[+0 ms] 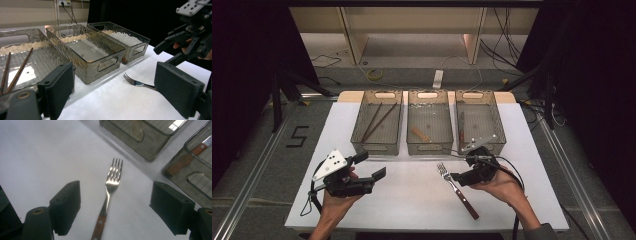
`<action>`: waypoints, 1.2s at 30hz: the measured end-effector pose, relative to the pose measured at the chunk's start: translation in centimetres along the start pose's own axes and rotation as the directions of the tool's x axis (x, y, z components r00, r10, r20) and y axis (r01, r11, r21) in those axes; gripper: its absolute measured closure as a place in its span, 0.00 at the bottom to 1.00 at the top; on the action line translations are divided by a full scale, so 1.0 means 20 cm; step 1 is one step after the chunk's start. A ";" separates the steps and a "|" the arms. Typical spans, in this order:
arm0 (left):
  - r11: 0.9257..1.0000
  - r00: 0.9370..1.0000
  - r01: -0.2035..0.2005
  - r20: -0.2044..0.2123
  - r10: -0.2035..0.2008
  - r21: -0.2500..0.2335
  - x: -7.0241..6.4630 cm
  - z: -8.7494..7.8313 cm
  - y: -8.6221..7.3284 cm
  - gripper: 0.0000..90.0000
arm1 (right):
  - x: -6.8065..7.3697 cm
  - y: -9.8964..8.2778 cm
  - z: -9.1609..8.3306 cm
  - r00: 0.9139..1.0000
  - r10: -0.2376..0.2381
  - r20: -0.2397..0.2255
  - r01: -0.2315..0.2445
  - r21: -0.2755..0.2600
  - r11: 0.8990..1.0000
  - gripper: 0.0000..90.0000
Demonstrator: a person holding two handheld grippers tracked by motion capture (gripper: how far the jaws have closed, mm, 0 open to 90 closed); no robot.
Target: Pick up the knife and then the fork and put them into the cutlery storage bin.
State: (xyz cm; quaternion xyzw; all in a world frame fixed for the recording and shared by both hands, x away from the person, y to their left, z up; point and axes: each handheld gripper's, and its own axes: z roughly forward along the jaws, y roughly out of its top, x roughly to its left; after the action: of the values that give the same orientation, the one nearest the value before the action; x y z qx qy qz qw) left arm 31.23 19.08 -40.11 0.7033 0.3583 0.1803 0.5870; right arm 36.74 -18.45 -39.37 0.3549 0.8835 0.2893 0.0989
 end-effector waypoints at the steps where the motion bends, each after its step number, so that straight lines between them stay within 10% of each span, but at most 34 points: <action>1: 1.000 1.000 -0.003 0.000 0.003 0.002 0.00 0.00 0.00 0.17 | 0.00 0.00 0.01 1.000 -0.005 0.002 0.005 0.009 1.000 0.28; 36: 0.998 1.000 -0.026 0.002 0.026 0.058 -0.01 0.02 -0.01 0.17 | 0.05 -0.16 0.18 0.998 -0.064 0.001 0.061 0.288 0.956 0.45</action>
State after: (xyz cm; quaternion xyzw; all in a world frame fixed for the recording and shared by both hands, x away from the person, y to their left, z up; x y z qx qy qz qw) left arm 31.39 18.62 -40.37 0.7249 0.3537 0.1769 0.5640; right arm 35.48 -18.06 -44.15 0.3390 0.9264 0.1525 0.0597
